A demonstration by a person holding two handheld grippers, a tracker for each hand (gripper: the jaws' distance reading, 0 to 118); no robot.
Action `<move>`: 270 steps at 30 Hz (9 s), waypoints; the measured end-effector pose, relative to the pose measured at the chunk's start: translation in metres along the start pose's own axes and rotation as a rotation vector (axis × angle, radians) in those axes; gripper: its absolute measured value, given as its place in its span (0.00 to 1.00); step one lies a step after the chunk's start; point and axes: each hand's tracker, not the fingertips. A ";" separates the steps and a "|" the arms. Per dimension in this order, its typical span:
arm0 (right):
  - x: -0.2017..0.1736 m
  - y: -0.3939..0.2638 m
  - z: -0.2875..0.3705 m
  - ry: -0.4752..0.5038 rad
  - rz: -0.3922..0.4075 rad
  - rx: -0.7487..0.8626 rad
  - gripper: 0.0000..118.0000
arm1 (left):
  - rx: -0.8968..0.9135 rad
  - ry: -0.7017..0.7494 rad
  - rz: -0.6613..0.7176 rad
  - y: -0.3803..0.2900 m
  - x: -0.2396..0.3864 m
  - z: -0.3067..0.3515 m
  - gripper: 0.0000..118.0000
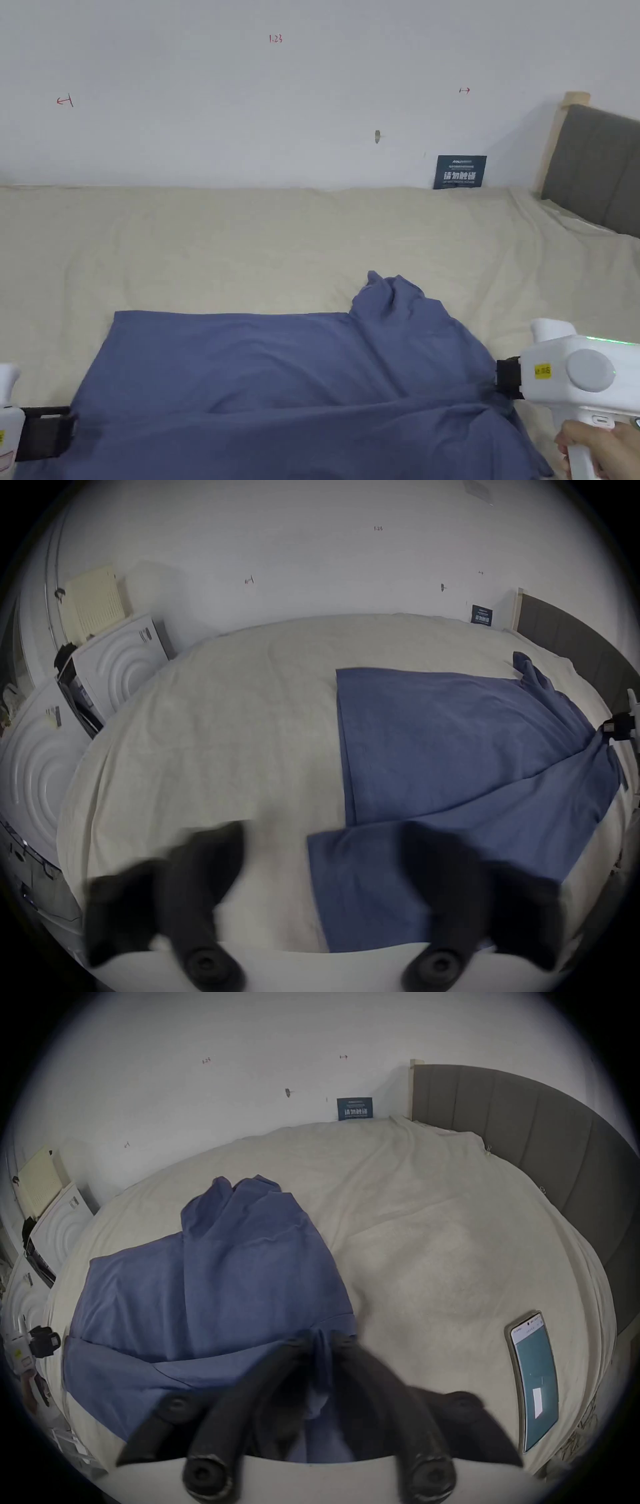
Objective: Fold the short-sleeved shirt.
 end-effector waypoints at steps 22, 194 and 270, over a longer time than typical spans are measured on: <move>-0.041 -0.126 0.113 0.249 0.166 0.050 0.00 | -0.026 -0.121 0.171 -0.105 0.032 0.098 0.00; -0.040 0.092 -0.066 0.001 0.161 -0.324 0.00 | -0.290 -0.161 -0.010 0.144 0.038 -0.138 0.03; -0.185 -0.160 0.121 0.441 0.284 -0.108 0.00 | -0.127 -0.458 0.333 -0.097 -0.063 0.060 0.96</move>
